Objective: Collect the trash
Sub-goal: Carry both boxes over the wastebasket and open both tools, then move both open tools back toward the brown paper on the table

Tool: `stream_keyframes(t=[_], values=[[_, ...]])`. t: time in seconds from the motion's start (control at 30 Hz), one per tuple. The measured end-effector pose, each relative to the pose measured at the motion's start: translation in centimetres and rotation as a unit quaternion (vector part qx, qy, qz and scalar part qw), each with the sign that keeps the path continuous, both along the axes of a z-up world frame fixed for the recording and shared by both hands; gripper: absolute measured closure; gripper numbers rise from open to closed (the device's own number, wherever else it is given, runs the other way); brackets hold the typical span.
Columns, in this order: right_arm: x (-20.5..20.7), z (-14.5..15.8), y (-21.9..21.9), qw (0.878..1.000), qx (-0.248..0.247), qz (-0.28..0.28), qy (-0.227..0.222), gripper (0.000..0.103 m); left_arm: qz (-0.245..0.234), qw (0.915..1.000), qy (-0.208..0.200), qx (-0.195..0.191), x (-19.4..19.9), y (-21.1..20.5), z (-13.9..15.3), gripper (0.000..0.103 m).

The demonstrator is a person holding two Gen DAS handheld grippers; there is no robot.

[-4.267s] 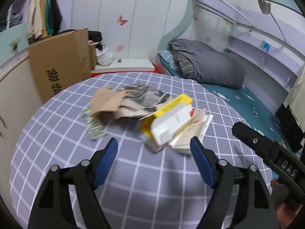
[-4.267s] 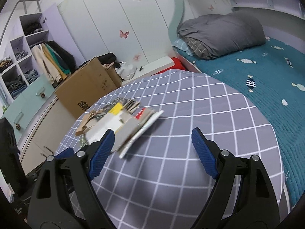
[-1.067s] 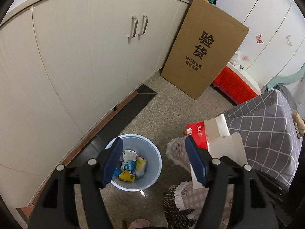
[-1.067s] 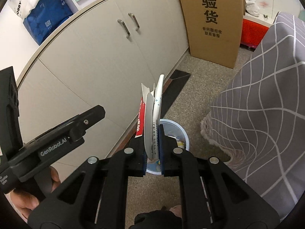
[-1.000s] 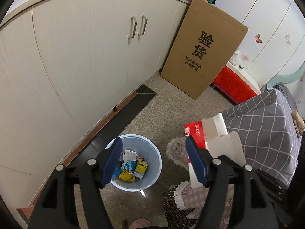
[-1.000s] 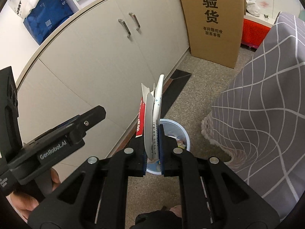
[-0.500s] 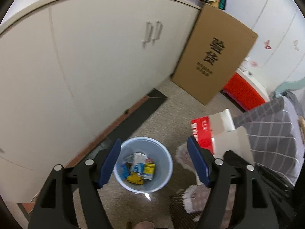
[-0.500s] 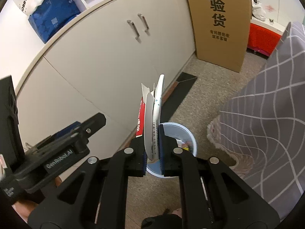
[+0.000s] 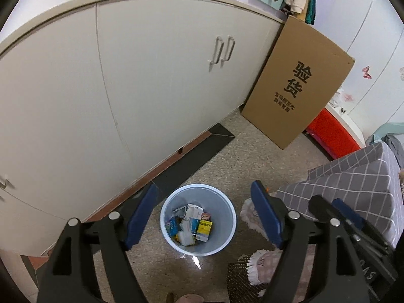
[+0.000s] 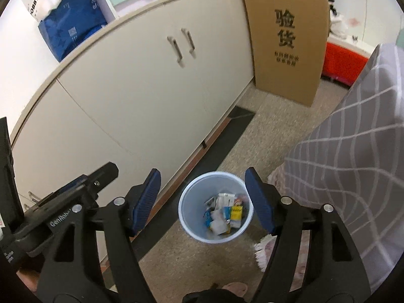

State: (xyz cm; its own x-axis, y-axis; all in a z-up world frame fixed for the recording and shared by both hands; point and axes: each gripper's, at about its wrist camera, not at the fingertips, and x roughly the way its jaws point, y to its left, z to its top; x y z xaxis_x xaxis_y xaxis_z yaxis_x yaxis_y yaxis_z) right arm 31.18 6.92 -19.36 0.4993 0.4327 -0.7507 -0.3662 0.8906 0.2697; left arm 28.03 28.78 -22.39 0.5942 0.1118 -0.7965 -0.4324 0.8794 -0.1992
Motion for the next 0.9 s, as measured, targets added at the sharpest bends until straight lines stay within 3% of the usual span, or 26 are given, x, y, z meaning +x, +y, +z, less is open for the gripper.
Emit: stream_keyframes(t=[0.23, 0.47, 0.7, 0.9], values=[[-1.1, 4.6, -4.0, 0.998, 0.017, -0.026, -0.06, 0.034, -0.024, 0.9988, -0.043, 0.005, -0.1, -3.0, 3.9, 0.028], [-1.7, 9.0, -12.2, 0.99, 0.046, -0.081, -0.102, 0.033, -0.089, 0.992, -0.085, 0.029, 1.3, -10.8, 8.3, 0.027], [-2.3, 11.0, -23.8, 0.975, 0.058, -0.169, -0.133, 0.032, -0.196, 0.9722, -0.111, 0.065, 3.7, -22.4, 10.9, 0.027], [-2.3, 11.2, -34.6, 0.952, 0.073, -0.263, -0.142, 0.03, -0.273, 0.9544, -0.11, 0.052, 6.6, -32.2, 11.2, 0.027]])
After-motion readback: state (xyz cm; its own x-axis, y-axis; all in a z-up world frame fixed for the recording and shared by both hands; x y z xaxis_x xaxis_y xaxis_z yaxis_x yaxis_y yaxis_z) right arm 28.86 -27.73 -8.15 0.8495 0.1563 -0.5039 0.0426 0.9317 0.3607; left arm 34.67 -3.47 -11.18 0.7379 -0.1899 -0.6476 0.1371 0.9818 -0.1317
